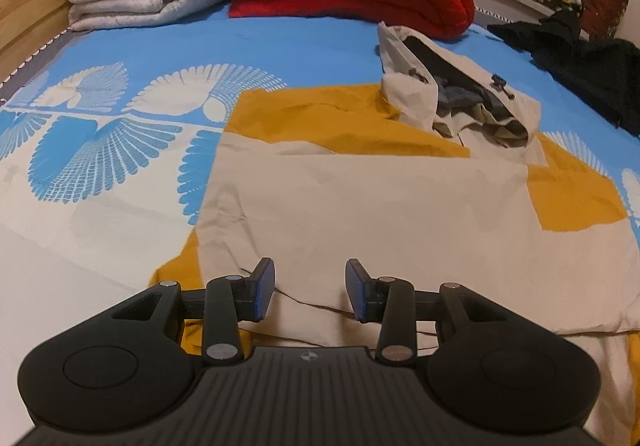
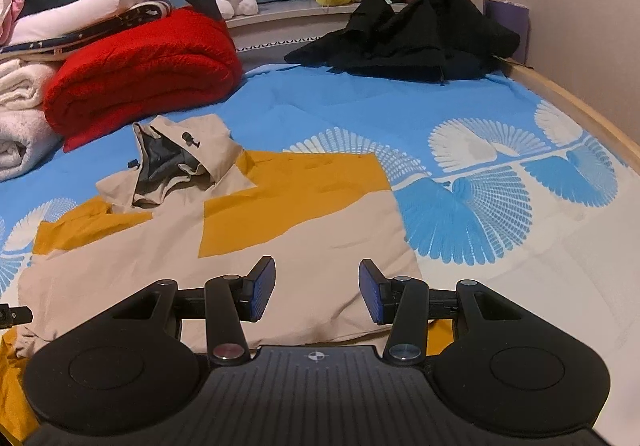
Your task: Fold large clothes
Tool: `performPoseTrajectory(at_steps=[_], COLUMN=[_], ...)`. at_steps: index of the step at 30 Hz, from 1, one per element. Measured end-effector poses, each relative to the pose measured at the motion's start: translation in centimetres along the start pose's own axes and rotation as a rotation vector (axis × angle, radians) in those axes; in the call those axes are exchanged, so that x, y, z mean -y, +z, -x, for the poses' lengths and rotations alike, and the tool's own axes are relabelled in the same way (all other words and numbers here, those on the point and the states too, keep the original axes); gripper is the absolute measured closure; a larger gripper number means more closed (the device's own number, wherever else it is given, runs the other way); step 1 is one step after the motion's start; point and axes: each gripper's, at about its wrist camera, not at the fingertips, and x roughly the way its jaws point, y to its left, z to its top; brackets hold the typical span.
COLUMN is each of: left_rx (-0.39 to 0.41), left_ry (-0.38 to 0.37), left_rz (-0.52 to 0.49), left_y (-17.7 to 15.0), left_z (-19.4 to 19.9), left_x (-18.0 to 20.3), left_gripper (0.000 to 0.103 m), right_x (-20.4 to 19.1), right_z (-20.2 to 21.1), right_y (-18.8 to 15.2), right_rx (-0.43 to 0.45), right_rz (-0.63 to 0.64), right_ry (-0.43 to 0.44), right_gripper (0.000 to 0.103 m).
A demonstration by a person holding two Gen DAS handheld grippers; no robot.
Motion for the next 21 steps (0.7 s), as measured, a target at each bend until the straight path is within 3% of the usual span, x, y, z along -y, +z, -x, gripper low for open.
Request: performPoseTrajectory(at_steps=[13,15,16,21], left_rx=[0.012,0.042,0.059,0.144], left_ry=[0.007,-0.005,-0.011,-0.051], left_rz=[-0.080,-0.121,-0.153,-0.196], left_y=[-0.1,0.2,0.4,2.7], left_z=[-2.3,-2.2,-2.2,-1.3], left_x=[3.7,4.0,4.2,3.9], left_gripper=[0.061,0.078,0.092,0.095], right_x=[0.6,0.7,0.8,1.9], right_z=[-1.7,-1.9,-2.1,-3.0], right_y=[1.7,2.0,2.2,3.3], right_rx=[-0.031,-0.028,-0.028,-0.066], right_rz=[0.043,0.055,0.060,0.039], right_ry=[0.038,0.035,0.031,0.020], right_gripper=[0.055,0.055,0.055,0.055])
